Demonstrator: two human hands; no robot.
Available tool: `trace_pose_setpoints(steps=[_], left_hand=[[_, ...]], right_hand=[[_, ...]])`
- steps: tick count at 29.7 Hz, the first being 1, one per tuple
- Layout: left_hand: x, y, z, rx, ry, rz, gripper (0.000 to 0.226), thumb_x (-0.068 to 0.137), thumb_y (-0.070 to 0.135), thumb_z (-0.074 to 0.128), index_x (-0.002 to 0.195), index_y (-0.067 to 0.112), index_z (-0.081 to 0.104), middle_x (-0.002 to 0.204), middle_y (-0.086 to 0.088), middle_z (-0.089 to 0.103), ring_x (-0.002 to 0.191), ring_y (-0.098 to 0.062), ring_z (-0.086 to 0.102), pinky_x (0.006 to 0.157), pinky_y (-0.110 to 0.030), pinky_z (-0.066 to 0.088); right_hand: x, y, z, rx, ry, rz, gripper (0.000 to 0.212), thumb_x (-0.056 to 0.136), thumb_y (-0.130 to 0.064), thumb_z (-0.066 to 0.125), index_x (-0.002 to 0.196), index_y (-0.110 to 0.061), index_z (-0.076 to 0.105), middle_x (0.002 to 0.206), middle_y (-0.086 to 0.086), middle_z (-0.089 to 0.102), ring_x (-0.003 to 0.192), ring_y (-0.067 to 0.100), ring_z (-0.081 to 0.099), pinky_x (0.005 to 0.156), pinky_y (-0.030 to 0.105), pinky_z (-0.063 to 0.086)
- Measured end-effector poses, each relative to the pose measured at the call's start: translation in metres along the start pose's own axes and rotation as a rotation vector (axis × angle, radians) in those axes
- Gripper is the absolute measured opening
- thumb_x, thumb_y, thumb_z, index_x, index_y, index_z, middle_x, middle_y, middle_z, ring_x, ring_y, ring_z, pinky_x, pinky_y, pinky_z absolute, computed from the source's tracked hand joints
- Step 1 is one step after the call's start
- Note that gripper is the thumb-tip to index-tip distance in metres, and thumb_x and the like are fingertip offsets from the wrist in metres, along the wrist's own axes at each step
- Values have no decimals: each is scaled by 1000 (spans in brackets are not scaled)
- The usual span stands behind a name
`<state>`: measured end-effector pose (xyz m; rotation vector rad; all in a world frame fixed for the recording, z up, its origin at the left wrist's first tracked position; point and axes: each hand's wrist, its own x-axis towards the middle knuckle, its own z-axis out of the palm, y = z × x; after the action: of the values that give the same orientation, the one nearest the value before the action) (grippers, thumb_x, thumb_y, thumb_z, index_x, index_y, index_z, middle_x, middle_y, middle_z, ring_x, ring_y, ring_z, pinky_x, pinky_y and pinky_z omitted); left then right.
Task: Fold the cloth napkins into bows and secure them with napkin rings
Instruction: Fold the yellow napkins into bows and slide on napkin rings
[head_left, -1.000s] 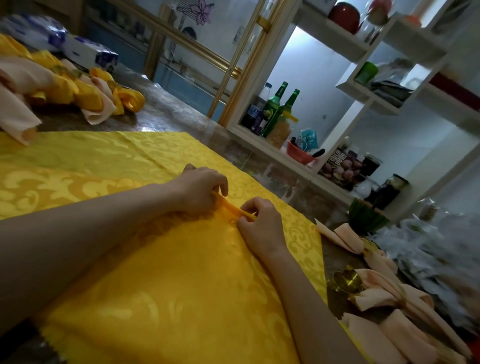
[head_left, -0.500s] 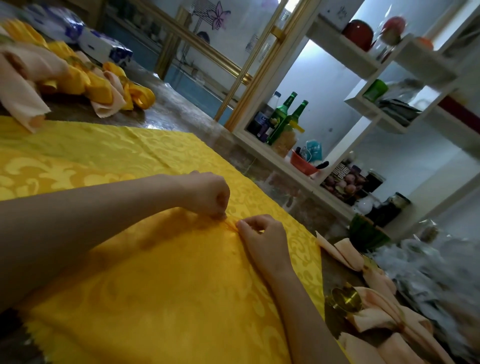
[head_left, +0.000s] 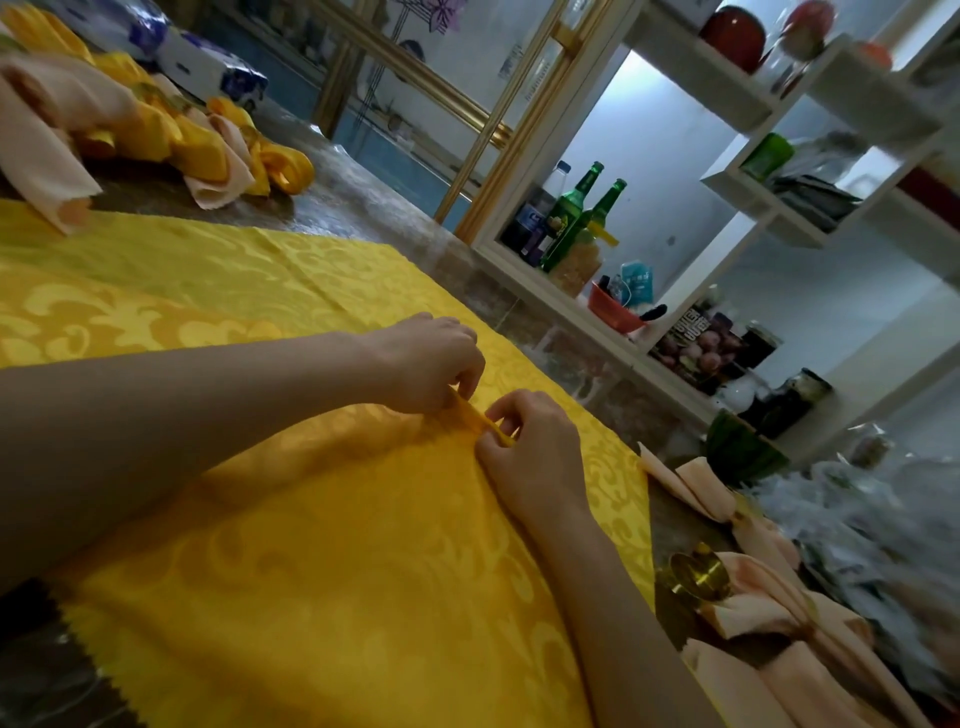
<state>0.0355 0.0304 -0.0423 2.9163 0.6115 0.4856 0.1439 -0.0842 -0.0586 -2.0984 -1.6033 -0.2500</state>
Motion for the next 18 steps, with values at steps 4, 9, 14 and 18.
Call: trace_pose_setpoints(steps=[4,9,14,18], left_hand=[[-1,9,-3,-85,-114,-74,20,86,18,58,105,21,57,89,7,46,87,-11,45,58,-21,34],[1,7,-5,-335,-205,-220,25,93,20,49,114,13,60,94,3,51,90,-14,49,72,-23,40],[0,3,-10,-367,-232,-217,19,91,23,59,109,19,64,77,13,44,71,-7,44,60,-18,37],[-3,-1,-9,-355,-191,-212,24,86,22,66,110,18,66,91,8,52,91,-11,52,75,-21,42]], right_hand=[[0,1,-4,2,-73,-68,17,75,-5,60,80,-21,56,83,-4,52,79,10,47,70,21,40],[0,3,-5,266,-123,23,12,86,-17,61,75,-15,67,77,-3,61,70,5,52,63,14,36],[2,7,-5,321,-148,110,2,86,-20,65,86,-19,66,67,-10,56,61,0,49,58,11,38],[3,7,-9,210,-196,90,11,87,-23,64,96,-22,70,82,-9,58,70,0,50,64,10,36]])
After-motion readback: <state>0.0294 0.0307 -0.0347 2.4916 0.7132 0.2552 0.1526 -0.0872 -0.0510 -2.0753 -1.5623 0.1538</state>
